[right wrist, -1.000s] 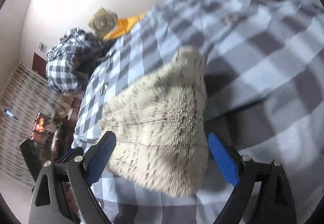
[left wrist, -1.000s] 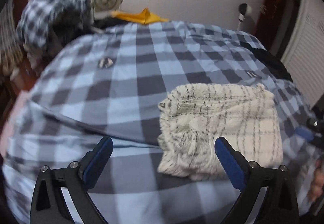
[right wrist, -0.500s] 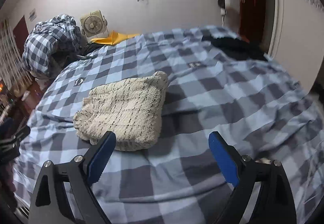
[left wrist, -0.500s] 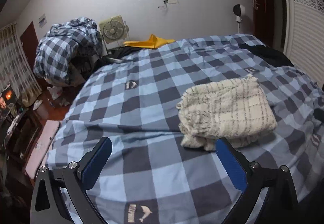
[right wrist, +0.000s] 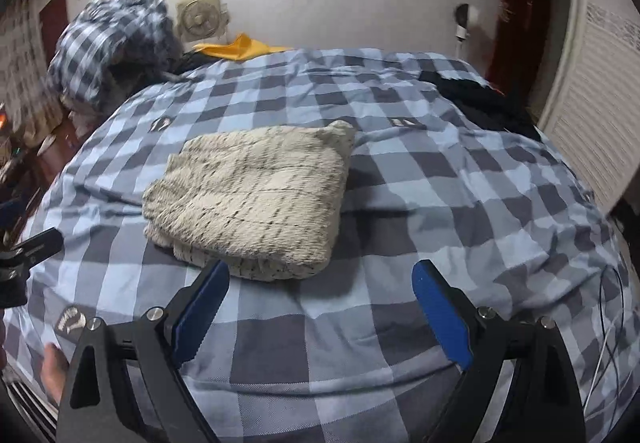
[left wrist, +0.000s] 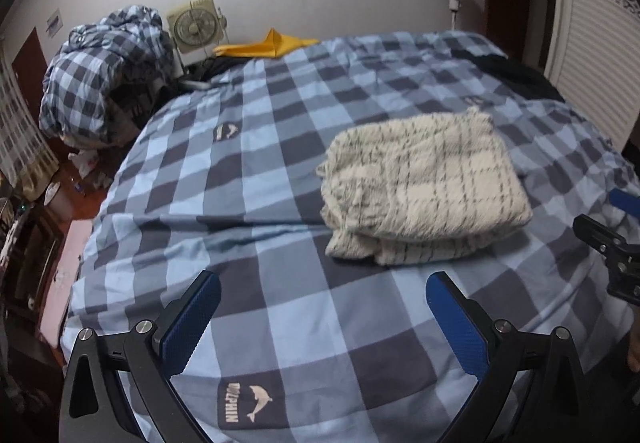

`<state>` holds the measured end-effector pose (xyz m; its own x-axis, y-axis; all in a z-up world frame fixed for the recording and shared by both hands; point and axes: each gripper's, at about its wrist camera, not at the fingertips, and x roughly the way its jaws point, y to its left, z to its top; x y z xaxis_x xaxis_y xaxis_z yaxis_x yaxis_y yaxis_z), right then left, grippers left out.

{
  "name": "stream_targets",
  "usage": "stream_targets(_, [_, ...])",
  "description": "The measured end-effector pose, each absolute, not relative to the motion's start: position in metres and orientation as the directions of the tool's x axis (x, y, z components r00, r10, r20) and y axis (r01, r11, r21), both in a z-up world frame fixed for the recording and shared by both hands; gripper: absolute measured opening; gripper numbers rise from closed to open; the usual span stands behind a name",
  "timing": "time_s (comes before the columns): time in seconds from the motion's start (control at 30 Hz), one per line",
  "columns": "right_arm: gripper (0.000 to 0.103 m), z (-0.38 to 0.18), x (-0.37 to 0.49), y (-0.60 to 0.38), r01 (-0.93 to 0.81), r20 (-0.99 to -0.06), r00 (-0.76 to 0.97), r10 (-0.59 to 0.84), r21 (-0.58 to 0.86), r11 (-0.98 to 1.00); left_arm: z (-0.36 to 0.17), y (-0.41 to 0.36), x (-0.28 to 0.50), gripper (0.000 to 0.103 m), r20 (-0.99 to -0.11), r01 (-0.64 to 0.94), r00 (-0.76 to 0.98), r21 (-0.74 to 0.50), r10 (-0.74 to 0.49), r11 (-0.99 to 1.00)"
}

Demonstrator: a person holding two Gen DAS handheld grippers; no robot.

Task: Fold small clothes

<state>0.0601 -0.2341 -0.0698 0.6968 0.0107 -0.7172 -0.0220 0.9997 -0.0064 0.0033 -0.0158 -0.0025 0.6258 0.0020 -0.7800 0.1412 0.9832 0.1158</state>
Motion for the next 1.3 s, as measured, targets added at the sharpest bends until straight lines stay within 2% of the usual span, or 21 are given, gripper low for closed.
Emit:
stream_targets(0.1, [0.091, -0.069, 0.059, -0.222, -0.092, -0.712, 0.702, 0.039, -0.035, 0.995, -0.010, -0.016, 0.007, 0.103, -0.804, 0.136, 0.595, 0.102, 0.001, 0.985])
stream_targets(0.33, [0.091, -0.067, 0.051, -0.218, -0.079, -0.698, 0.716, 0.004, -0.075, 0.994, -0.015, -0.021, 0.008, 0.103, -0.811, 0.156, 0.585, 0.108, -0.003, 0.982])
stream_targets(1.3, [0.091, -0.074, 0.057, -0.243, -0.026, -0.772, 0.630, 0.084, 0.087, 0.996, -0.012, -0.024, 0.006, 0.103, -0.808, 0.169, 0.590, 0.117, -0.005, 0.979])
